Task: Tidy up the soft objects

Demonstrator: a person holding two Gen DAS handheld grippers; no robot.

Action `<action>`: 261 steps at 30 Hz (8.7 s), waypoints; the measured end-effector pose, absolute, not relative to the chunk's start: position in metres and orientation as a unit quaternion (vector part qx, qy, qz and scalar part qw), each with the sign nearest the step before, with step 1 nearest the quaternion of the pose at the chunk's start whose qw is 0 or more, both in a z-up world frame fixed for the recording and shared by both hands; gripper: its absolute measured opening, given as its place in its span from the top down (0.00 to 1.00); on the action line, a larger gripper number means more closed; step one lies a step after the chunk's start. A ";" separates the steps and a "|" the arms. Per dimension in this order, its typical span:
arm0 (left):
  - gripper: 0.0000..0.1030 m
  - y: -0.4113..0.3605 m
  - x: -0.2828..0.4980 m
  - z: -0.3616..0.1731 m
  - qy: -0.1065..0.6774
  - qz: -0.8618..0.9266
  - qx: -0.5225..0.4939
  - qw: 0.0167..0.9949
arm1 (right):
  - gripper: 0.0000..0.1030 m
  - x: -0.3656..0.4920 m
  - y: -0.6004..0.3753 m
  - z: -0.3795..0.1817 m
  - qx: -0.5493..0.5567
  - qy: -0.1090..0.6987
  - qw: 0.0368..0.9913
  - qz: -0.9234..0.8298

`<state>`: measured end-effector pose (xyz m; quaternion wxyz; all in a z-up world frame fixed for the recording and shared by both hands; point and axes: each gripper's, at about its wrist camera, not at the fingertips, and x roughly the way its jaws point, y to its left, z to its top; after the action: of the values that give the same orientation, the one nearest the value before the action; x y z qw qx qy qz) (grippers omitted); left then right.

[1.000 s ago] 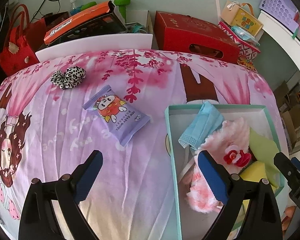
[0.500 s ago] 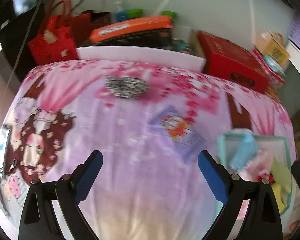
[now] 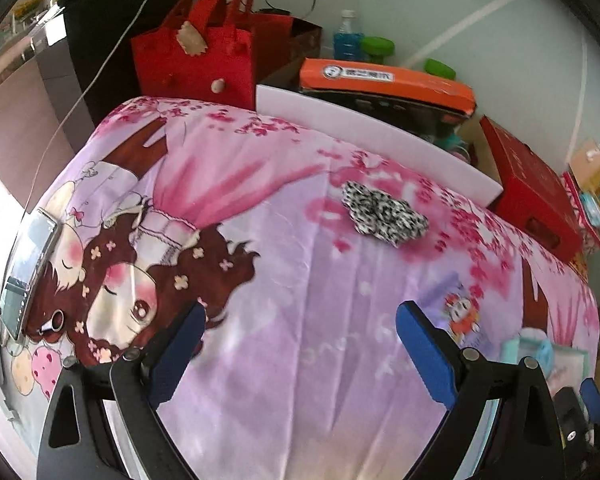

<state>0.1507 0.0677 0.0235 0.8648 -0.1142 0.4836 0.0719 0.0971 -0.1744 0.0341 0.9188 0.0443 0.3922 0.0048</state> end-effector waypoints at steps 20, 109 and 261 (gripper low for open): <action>0.07 0.097 0.203 -0.004 0.491 0.076 -0.135 0.857 | 0.04 0.170 -0.111 -0.021 -0.037 0.452 0.890 0.043; 0.86 -0.083 0.047 0.055 0.449 -0.192 -0.091 0.868 | 0.55 -0.008 -0.264 0.047 0.121 0.396 0.905 -0.102; 0.08 -0.046 -0.008 0.001 0.529 -0.008 0.052 0.847 | 0.00 -0.053 -0.228 0.014 0.024 0.476 0.876 -0.073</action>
<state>-0.0076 -0.0460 0.0005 0.8470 0.0521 0.5289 -0.0082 -0.0529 -0.2280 0.0139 0.8759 0.0235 0.4763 -0.0731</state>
